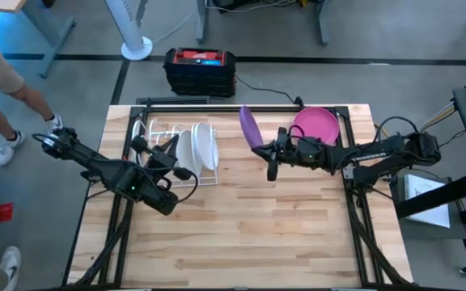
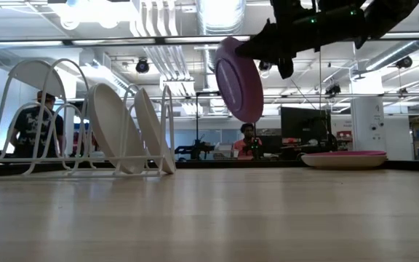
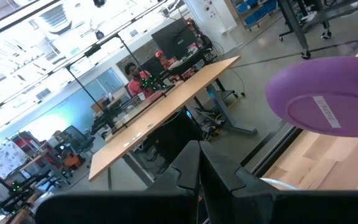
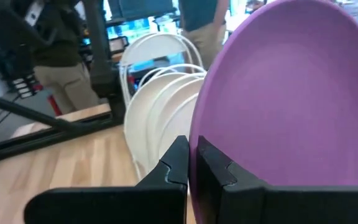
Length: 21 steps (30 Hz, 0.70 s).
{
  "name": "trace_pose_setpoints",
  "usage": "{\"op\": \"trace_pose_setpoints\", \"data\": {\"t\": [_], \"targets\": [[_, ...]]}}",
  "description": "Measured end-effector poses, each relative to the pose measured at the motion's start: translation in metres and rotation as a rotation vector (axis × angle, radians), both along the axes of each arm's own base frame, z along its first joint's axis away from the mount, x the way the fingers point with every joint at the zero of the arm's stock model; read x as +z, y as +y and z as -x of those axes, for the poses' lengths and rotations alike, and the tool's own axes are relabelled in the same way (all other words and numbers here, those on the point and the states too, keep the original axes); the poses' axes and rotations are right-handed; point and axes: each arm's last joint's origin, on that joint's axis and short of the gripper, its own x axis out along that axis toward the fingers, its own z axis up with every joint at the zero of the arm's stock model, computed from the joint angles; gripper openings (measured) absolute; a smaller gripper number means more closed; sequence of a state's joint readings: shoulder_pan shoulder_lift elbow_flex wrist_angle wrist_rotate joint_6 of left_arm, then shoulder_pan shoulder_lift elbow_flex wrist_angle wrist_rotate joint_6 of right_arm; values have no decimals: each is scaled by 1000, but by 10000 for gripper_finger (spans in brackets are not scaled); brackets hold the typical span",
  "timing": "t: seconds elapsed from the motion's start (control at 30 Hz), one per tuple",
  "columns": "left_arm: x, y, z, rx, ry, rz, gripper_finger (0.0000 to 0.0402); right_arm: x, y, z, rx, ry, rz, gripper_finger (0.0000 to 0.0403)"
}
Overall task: Sort dishes
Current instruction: Put the violet plate into the white dish rack
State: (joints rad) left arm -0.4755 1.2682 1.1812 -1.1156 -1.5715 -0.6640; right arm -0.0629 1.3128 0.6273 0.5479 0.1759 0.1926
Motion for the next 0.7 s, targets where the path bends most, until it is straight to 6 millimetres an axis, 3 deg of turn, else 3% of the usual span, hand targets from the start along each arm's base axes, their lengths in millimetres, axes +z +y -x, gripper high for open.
{"op": "trace_pose_setpoints", "data": {"t": [0.7], "targets": [[0, 0, 0, 0, -2, 6, 0, -20, -1, -17, 24, 7, 18, 0]]}}
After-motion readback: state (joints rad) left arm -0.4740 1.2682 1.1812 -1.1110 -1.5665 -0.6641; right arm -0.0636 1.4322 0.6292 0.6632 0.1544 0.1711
